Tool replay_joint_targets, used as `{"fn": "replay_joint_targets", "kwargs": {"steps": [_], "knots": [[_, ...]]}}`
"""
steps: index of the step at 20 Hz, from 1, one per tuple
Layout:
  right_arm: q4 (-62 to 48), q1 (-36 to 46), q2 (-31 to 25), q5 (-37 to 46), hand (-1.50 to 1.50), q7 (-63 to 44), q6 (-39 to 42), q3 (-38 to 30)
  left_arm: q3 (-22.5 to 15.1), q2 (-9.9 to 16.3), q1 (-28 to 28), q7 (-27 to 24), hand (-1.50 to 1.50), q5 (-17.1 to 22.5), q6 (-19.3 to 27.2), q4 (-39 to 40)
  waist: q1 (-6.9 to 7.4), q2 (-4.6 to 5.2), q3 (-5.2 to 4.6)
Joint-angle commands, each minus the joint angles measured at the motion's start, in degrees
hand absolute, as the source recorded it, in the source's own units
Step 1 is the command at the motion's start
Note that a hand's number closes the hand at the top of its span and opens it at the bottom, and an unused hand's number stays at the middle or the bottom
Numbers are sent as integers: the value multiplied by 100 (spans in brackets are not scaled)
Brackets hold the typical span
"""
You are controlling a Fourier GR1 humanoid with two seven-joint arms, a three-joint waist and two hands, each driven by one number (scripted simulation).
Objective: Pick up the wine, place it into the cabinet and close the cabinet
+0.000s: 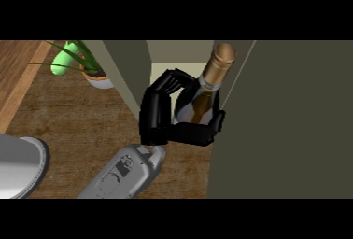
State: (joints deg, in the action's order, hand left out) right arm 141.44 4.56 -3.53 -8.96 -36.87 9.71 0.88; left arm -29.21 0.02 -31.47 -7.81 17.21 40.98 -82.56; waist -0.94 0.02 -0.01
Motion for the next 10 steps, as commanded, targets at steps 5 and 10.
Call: {"fn": "replay_joint_targets", "kwargs": {"steps": [5, 10], "knots": [[985, -58, -163, -690, -150, -666, -134, -275, 74, 122, 191, -653, 150, -37, -253, 774, 18, -13, 0], [554, -192, -13, -454, -150, -158, -22, -155, 147, -1, -245, -752, 150, -131, -150, 1366, 31, -4, 2]]}}
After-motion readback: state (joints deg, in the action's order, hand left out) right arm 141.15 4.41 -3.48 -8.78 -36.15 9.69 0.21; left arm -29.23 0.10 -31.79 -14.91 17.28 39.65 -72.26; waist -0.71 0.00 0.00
